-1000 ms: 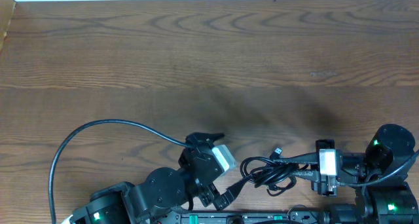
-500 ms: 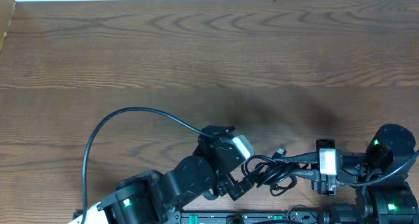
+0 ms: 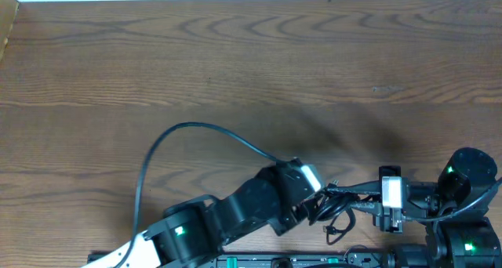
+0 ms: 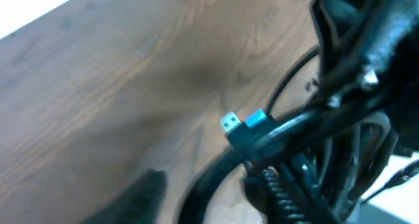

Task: Untangle cables

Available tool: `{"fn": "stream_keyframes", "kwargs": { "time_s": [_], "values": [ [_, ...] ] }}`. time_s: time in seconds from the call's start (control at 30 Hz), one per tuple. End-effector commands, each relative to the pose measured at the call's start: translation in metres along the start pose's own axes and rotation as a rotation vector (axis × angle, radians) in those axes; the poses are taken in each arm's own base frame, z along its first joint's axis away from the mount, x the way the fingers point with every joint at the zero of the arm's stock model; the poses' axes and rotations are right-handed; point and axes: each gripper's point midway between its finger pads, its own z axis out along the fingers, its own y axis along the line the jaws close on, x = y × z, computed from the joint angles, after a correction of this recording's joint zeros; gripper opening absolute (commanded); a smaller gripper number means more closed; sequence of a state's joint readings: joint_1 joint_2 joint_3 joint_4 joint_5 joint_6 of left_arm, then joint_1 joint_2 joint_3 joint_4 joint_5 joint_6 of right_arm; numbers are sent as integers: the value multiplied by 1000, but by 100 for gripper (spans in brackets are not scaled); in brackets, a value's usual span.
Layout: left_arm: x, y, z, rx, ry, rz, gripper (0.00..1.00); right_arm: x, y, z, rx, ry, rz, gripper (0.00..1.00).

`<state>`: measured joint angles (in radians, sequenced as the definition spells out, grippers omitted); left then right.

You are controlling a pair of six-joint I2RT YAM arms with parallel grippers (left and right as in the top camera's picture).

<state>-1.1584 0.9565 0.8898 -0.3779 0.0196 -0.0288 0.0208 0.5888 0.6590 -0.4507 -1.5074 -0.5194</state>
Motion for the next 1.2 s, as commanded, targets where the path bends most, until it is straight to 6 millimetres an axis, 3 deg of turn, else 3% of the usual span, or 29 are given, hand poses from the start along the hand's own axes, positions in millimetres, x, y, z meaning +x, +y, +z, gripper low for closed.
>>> {"fn": "stream_keyframes", "kwargs": {
  "time_s": [0.0, 0.17, 0.3, 0.57, 0.63, 0.7, 0.73, 0.77, 0.8, 0.83, 1.17],
  "values": [
    [6, -5, 6, 22, 28, 12, 29, -12, 9, -1, -47, -29, -42, 1],
    [6, -5, 6, 22, 27, 12, 8, -12, 9, -1, -47, -29, -42, 1],
    [7, -3, 6, 13, 33, 12, 8, -12, 9, -1, -47, -29, -42, 1],
    [21, 22, 3, -127, 84, 10, 7, -12, 9, 0, -47, -28, -42, 3],
    [23, 29, 2, -172, 90, -24, 7, -12, 9, -1, -46, -28, -42, 16],
    [24, 34, 1, -201, 87, -55, 8, -12, 9, -1, -46, -28, -42, 43],
    [23, 34, 0, -205, 84, -65, 8, -12, 9, -1, -46, -28, -42, 51],
    [23, 35, 0, -207, 80, -70, 8, -12, 9, -1, -47, -28, -42, 68],
    [22, 35, -1, -207, 77, -81, 7, -12, 9, -1, -46, -28, -42, 91],
    [22, 35, -2, -207, 72, -92, 7, -12, 9, -1, -47, -28, -42, 99],
    [6, 34, -23, -195, -11, -98, 7, -10, 6, 0, -26, -17, -39, 99]
  ]
}}
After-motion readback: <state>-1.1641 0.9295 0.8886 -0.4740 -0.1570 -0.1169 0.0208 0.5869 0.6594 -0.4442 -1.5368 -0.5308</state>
